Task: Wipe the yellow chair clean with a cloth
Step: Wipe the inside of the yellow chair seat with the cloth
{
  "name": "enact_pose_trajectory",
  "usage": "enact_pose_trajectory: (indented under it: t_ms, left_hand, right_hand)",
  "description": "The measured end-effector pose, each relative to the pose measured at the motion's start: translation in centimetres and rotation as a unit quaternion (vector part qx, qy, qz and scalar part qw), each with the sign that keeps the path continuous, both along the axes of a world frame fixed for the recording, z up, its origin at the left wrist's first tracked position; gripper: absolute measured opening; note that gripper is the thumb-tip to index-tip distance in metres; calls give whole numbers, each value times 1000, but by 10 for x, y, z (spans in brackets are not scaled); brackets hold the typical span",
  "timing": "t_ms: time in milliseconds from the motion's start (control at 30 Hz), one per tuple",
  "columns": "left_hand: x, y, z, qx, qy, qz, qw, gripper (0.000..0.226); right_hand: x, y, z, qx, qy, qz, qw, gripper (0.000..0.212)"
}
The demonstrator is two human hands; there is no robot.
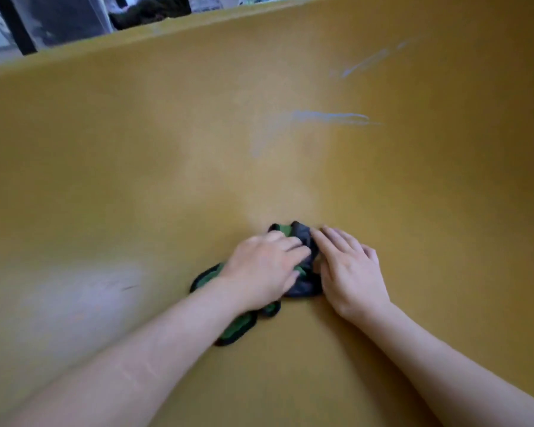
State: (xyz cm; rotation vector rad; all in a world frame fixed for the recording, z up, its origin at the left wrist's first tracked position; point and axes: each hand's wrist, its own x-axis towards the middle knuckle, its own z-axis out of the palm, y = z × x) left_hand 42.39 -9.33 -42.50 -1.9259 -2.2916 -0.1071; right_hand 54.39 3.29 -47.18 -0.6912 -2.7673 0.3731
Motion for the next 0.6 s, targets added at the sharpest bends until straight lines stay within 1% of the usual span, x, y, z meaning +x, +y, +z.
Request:
enact_pose_trajectory:
  t_ms: [67,100,133,167,200,233,267,333,367,400,433,467,500,533,567,600]
  left_hand:
    - [-61,-4,30,14,108,74,991,38]
    - [-93,-10,44,50,134,132,981,40]
    - [-119,-16,56,104,137,194,966,43]
    - [-127,-17,60,171,101,241,950,45]
    - [-119,-12,55,213,64,264,939,46]
    - [-100,-1,41,221,34,255,941,45]
    - [-71,11,23,202,9,219,954,46]
    - [-3,25,-11,78,-40,100,991,51]
    - [16,26,-17,19,-48,54,997,52]
    - [14,25,-17,-7,-47,23,999,50]
    - [-2,20,-7,-13,-32,24,999,45]
    - [-25,12,8,-19,8,42,999,41]
    - [-54,3,22,7,62,56,996,42]
    - [-87,-10,41,53,131,90,986,42]
    - [-118,-24,61,112,192,140,965,39]
    - [-138,-34,76,164,226,192,941,41]
  right_hand:
    - [1,-2,1,9,-39,30,999,75]
    - [2,-1,2,5,-52,34,998,78]
    - [2,-1,2,3,-55,32,998,79]
    - [3,0,1,5,-48,27,998,79]
    - [4,0,-1,11,-37,24,999,76]
    - [3,0,-2,20,-30,21,999,72]
    - [0,1,0,33,-20,16,999,65]
    - [-6,9,3,83,10,-7,996,42]
    - [-10,18,8,96,16,-28,995,32]
    - [-11,28,11,100,13,-44,994,29]
    - [-11,36,12,100,-7,-50,994,33]
    - [-9,41,10,94,-35,-45,994,41]
    - [-6,43,6,92,-58,-32,994,50]
    - [-4,44,4,92,-79,-15,992,57]
    - [-4,43,3,90,-101,-2,991,62]
    - [-4,44,3,83,-117,4,990,63]
